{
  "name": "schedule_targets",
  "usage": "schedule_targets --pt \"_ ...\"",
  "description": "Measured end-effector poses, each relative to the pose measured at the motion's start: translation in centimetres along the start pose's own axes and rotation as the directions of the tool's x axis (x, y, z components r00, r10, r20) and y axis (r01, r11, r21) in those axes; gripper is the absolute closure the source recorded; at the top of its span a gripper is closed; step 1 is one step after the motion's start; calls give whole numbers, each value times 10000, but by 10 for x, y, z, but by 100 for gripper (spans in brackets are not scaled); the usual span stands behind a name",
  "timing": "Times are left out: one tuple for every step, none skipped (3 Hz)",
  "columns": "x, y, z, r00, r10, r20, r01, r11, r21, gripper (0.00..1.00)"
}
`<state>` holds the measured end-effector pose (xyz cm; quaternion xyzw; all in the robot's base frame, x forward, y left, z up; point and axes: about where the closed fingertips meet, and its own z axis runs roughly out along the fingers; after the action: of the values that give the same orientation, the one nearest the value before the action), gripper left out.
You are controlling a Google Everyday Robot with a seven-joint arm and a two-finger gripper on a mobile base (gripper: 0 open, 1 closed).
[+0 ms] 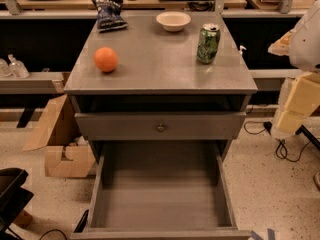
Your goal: Place orange into middle drawer
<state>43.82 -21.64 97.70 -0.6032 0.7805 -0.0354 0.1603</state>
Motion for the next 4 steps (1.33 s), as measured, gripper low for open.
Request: schedule_targets --pt "-2 -1 0 10000 -16 65 15 10000 51 0" --pt "-13 -8 -1 9989 -120 453 104 9993 349 0" --pt "-50 -39 13 9784 -170 2062 38 9979 642 0" --pt "-132 -75 38 8703 73 4924 -503 9960 743 0"
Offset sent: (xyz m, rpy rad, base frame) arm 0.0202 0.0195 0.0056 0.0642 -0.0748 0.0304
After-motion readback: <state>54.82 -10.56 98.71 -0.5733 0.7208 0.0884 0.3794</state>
